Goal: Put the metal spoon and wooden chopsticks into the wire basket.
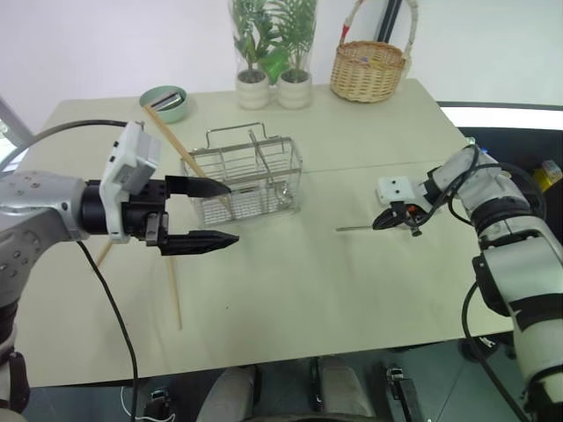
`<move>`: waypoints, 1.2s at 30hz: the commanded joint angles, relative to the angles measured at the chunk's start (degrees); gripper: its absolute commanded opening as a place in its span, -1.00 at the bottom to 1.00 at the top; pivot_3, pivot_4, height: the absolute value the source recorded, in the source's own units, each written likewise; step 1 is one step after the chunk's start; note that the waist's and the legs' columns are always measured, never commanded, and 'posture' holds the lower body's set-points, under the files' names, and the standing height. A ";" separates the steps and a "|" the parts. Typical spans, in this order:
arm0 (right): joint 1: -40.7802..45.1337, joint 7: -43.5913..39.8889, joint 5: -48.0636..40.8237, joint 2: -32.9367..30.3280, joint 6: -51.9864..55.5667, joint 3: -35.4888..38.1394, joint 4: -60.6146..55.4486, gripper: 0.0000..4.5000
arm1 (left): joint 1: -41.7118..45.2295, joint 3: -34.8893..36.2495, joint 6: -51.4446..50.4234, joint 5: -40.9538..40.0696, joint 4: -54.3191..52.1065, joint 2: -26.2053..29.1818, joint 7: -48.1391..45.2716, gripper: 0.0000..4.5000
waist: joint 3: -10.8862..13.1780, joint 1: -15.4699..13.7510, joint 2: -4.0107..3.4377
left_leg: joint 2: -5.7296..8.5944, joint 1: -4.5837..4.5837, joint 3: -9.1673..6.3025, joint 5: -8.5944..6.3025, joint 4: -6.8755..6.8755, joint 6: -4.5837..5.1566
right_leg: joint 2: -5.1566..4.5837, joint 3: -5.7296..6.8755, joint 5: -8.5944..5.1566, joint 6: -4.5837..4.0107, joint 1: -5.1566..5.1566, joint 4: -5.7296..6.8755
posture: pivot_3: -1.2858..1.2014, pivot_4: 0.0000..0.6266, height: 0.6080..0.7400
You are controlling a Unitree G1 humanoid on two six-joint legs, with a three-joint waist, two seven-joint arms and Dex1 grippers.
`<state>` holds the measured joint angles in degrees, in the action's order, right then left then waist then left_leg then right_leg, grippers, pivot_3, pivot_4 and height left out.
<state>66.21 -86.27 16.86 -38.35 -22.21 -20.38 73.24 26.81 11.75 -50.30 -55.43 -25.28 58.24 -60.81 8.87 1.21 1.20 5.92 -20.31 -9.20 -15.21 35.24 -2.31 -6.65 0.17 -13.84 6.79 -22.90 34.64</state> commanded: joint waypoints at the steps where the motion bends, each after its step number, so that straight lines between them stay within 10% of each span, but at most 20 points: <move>1: 0.14 -1.22 -4.12 -1.40 -0.10 4.55 -3.17 -0.97 | 1.23 0.94 1.64 0.72 0.89 -0.04 -0.30 1.00 | 0.00 -0.02 0.00 | 0.00 0.00 0.00 0.00 0.00 0.00 | 0.00 0.00 0.00 0.00 0.00 0.01 | 0.03 -0.52 0.39; 11: -0.95 -0.55 -22.46 -2.84 19.32 20.65 -24.54 -0.97 | 1.17 3.54 3.89 2.27 3.06 0.47 -0.31 1.00 | 0.00 -0.12 0.01 | 0.00 -0.04 -0.01 0.01 0.02 -0.02 | -0.05 -0.01 0.00 0.00 -0.15 0.29 | 0.03 -0.52 0.39; 21: -6.39 31.06 -43.76 13.34 60.65 31.44 -67.34 -0.97 | 1.93 7.01 6.97 5.45 7.73 1.10 0.39 1.00 | -0.04 -0.19 0.05 | -0.12 -0.08 -0.07 -0.13 -0.02 0.23 | -0.05 -0.03 0.09 -0.13 -0.39 0.44 | 0.03 -0.52 0.39; 36: -9.51 46.90 -38.47 29.37 48.82 23.72 -58.78 -0.97 | -0.14 10.91 5.22 4.24 5.15 1.42 2.38 1.00 | -0.14 -0.03 0.22 | 0.01 -0.11 -0.13 -0.10 -0.02 0.22 | -0.01 0.01 0.16 -0.21 -0.46 0.51 | 0.03 -0.52 0.39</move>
<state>56.68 -39.60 -22.08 -9.80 29.34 4.11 14.50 26.64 20.02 -44.77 -50.13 -18.67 58.56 -58.97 8.73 1.18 1.43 5.92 -20.42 -9.34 -15.31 35.21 -2.09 -6.65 0.17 -13.68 6.58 -23.36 35.15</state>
